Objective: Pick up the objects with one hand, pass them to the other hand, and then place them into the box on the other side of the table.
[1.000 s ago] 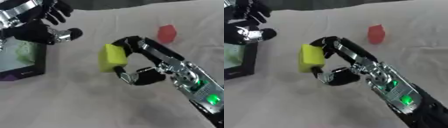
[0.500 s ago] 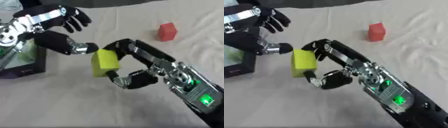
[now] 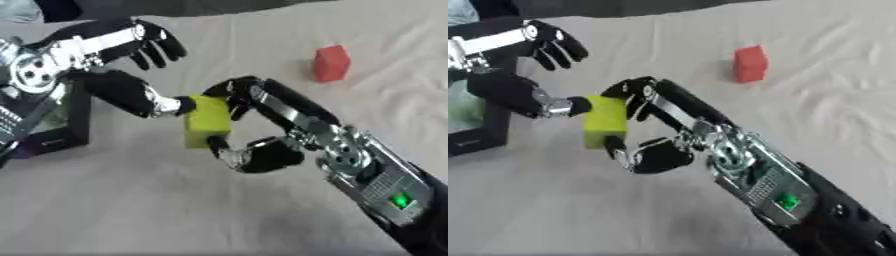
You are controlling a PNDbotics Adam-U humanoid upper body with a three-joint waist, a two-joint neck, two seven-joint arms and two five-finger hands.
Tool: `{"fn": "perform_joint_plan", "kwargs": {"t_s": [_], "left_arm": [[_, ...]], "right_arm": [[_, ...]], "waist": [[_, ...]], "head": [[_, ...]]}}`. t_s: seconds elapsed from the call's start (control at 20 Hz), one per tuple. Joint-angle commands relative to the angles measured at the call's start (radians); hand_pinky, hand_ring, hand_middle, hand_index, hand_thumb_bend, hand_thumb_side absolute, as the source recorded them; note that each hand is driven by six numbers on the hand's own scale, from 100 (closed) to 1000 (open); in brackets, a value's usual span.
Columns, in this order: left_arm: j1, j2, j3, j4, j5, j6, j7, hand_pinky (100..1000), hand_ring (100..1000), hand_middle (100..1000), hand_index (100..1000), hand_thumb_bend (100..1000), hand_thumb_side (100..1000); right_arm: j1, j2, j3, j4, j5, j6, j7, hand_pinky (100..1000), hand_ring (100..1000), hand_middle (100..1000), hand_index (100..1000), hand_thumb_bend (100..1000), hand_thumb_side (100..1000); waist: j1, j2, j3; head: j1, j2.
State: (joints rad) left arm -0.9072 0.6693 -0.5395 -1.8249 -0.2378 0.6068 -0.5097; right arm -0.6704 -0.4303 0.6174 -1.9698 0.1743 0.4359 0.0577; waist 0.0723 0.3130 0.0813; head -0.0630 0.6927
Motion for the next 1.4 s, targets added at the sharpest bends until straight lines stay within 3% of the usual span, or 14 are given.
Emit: {"fn": "perform_joint_plan", "kwargs": {"t_s": [0.05, 0.25, 0.65, 1.05, 1.4], "left_arm": [[-0.006, 0.013, -0.006, 0.030, -0.037, 0.010, -0.006, 779, 765, 747, 816, 409, 183], [-0.003, 0.011, -0.017, 0.048, -0.040, -0.012, -0.014, 782, 769, 751, 825, 565, 345], [0.018, 0.024, 0.031, 0.023, -0.013, -0.057, -0.042, 786, 771, 743, 821, 605, 434], [0.045, 0.044, 0.077, -0.018, 0.019, -0.084, -0.154, 802, 785, 746, 827, 633, 418], [0.066, 0.053, 0.113, -0.028, 0.078, -0.099, -0.191, 808, 787, 738, 826, 630, 414]], "right_arm": [[-0.032, 0.026, 0.005, -0.030, 0.004, 0.012, -0.009, 675, 692, 566, 689, 100, 117], [-0.036, 0.031, 0.009, -0.030, 0.003, 0.011, -0.006, 676, 691, 565, 689, 100, 114], [-0.034, 0.028, 0.009, -0.030, 0.013, 0.014, -0.006, 676, 691, 566, 688, 100, 111], [-0.036, 0.029, 0.012, -0.030, 0.024, 0.011, -0.006, 675, 691, 565, 687, 100, 108], [-0.036, 0.029, 0.011, -0.030, 0.028, 0.014, -0.009, 673, 690, 564, 687, 100, 107]], "waist": [[-0.001, -0.030, 0.001], [-0.002, -0.029, 0.000], [-0.002, -0.026, 0.000], [-0.003, -0.025, 0.001], [-0.004, -0.022, 0.002]], "head": [[-0.004, 0.003], [-0.004, 0.003], [-0.009, -0.001], [-0.029, 0.005], [-0.041, 0.011]]}}
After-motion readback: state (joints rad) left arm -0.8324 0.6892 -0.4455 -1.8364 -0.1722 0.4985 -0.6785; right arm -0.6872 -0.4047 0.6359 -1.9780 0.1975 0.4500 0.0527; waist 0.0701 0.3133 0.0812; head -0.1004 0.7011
